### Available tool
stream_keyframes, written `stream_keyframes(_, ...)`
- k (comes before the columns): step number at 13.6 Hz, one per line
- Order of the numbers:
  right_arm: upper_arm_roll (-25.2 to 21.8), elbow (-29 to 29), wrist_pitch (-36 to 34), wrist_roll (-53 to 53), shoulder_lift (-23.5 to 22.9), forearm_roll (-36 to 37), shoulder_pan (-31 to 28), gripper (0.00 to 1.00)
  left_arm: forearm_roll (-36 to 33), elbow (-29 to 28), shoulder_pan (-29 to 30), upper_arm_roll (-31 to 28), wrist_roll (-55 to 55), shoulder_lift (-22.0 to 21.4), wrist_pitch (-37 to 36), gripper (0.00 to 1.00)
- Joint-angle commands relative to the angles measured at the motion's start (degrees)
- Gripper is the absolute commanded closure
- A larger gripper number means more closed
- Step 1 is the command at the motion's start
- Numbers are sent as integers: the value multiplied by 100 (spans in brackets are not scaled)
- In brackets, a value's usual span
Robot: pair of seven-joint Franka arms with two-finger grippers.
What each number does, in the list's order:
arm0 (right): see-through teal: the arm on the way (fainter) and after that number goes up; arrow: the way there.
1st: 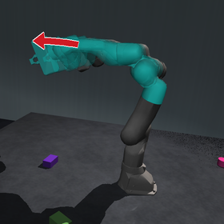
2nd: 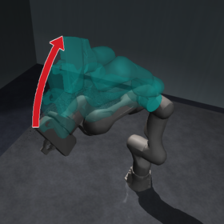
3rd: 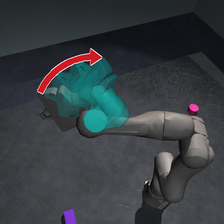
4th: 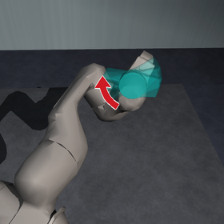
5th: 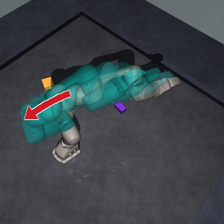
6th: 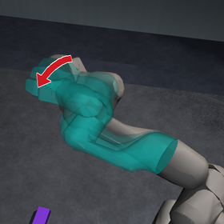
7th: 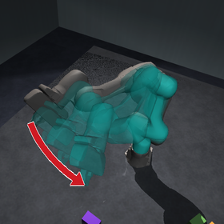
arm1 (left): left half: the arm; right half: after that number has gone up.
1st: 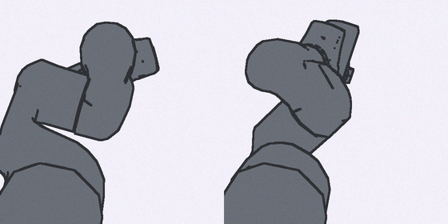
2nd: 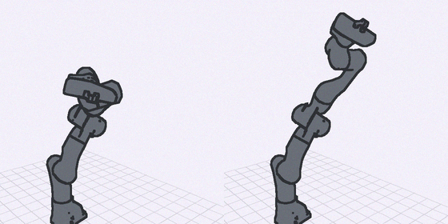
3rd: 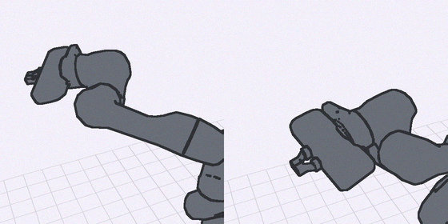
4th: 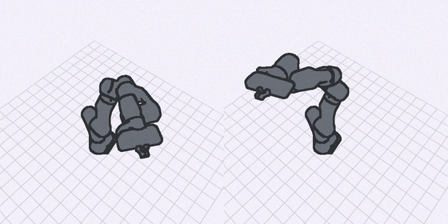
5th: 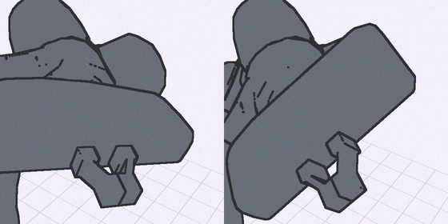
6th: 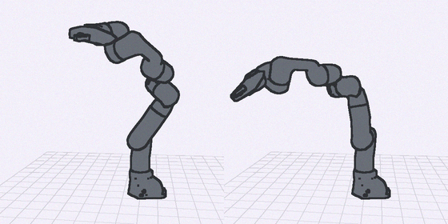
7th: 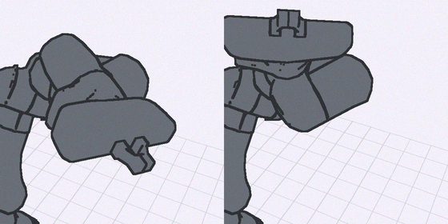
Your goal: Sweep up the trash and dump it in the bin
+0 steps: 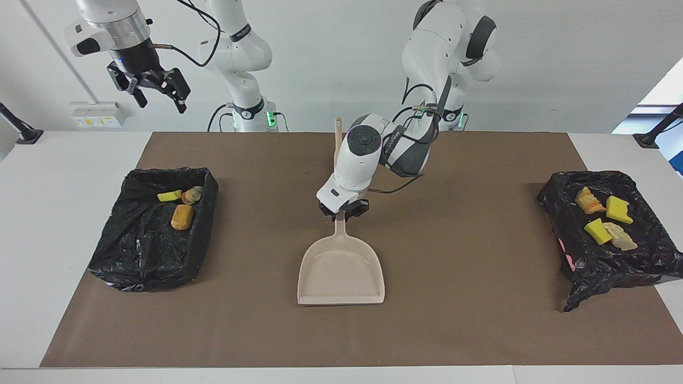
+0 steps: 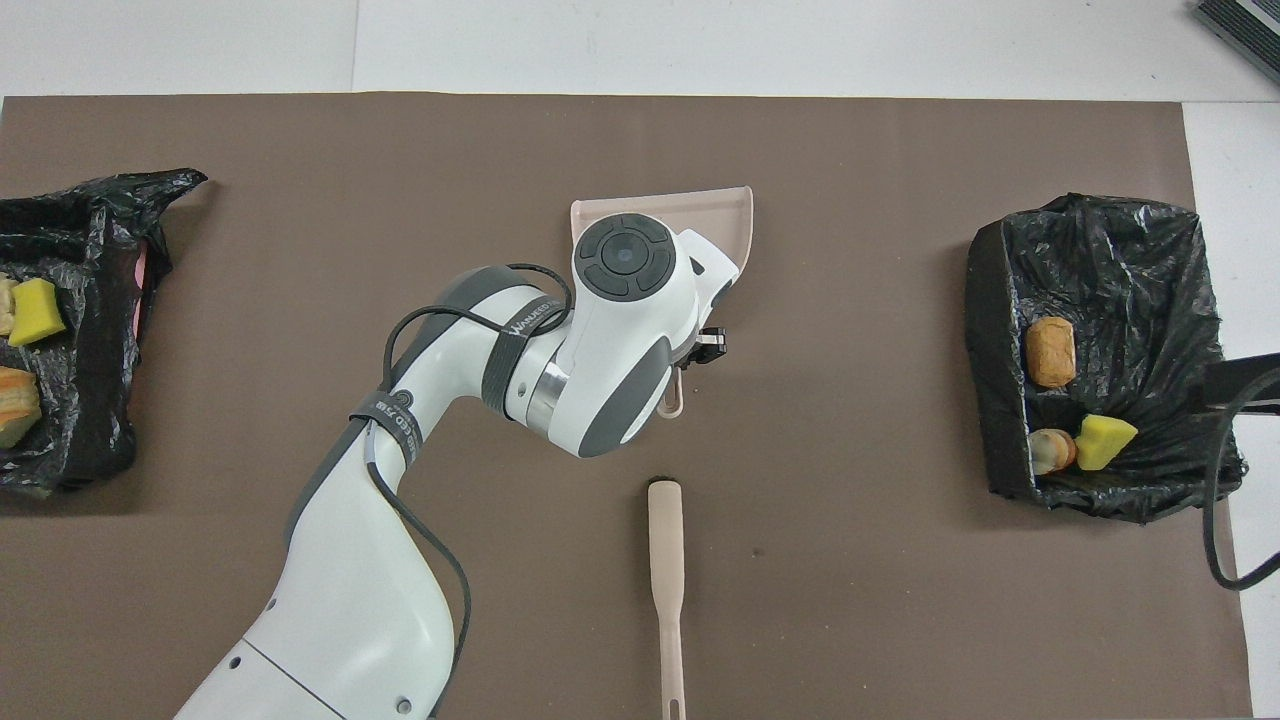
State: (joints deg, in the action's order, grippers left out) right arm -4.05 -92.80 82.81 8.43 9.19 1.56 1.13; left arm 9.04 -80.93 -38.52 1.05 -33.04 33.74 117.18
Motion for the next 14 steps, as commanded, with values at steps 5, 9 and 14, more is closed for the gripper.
stream_keyframes(5, 1, -98, -45, -60, 109, -6, -17, 0, -890, -1001, 72, -377, -80, -1429, -801, 0)
stream_keyframes(9, 1, -98, -45, -52, 109, -6, -17, 0, -1291, -2213, 729, -536, 243, -2921, -846, 0)
stream_keyframes(14, 1, -98, -45, -60, 109, -6, -17, 0, -1264, -2437, 1706, -562, 1368, -4058, -1435, 0)
